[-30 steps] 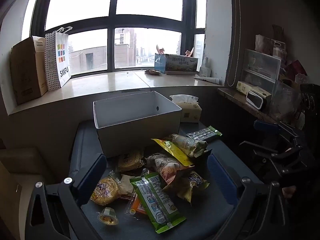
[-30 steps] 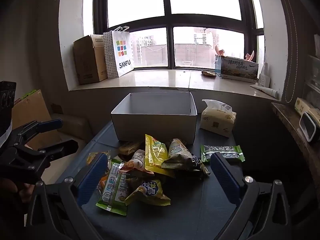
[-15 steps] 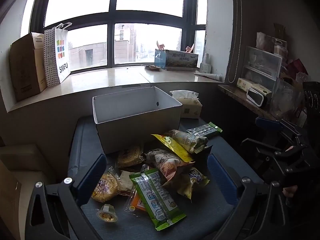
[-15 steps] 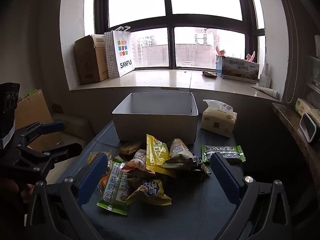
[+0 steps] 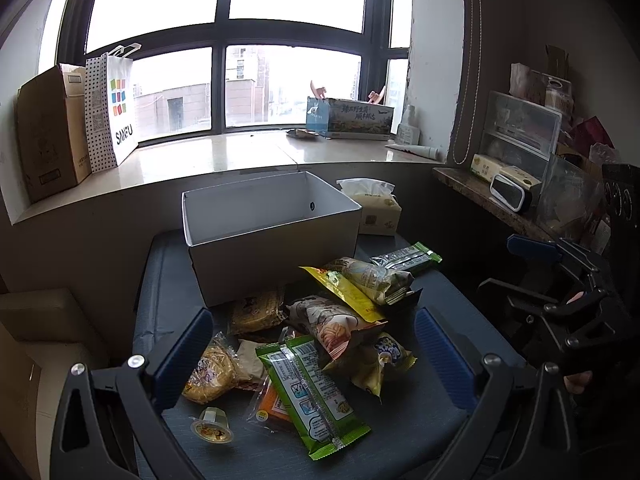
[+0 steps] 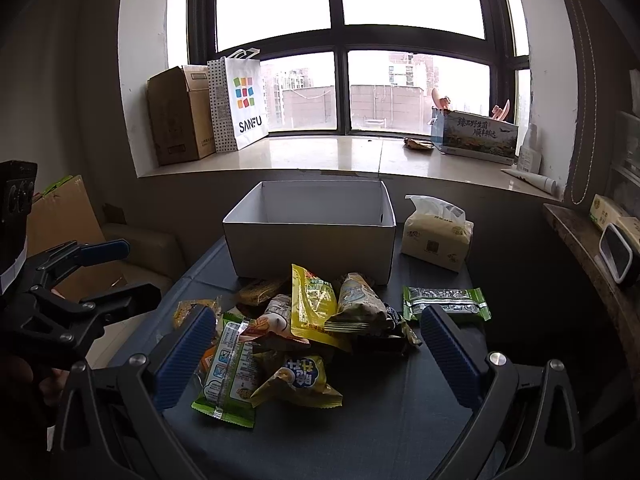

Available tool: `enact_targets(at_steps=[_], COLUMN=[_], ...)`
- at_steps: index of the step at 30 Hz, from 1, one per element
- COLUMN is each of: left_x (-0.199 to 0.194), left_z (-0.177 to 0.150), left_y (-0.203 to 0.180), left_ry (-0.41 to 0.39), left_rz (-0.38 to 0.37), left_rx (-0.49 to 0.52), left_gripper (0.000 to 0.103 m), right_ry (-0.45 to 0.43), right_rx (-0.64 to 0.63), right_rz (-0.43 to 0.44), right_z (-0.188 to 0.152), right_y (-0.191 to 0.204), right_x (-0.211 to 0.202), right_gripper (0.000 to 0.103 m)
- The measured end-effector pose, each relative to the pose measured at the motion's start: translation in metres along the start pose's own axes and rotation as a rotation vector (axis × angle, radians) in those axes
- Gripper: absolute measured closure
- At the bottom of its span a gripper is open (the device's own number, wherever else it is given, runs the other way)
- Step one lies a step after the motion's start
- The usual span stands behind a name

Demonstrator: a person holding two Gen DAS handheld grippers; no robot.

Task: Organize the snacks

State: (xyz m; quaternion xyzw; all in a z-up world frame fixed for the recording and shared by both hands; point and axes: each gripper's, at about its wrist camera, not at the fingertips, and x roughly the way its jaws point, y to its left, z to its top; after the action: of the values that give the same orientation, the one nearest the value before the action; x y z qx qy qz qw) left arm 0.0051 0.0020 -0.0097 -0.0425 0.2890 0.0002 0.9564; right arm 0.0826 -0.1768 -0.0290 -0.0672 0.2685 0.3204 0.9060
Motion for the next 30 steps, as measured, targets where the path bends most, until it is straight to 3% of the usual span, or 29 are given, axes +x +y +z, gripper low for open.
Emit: enact_targets(at_steps=[30], left_x=[0.0015], left_z=[-0.0008], left_y=[0.0016], left_ry=[0.007], left_rz=[0.011], left_rx=[0.003], left_gripper=[0.0], right_ry=[0.011], right_rx=[-0.013], right_rz=[-0.008], right_z=[-0.0014], right_y=[0.0027], right_x=[0.0016], right_gripper=[0.0])
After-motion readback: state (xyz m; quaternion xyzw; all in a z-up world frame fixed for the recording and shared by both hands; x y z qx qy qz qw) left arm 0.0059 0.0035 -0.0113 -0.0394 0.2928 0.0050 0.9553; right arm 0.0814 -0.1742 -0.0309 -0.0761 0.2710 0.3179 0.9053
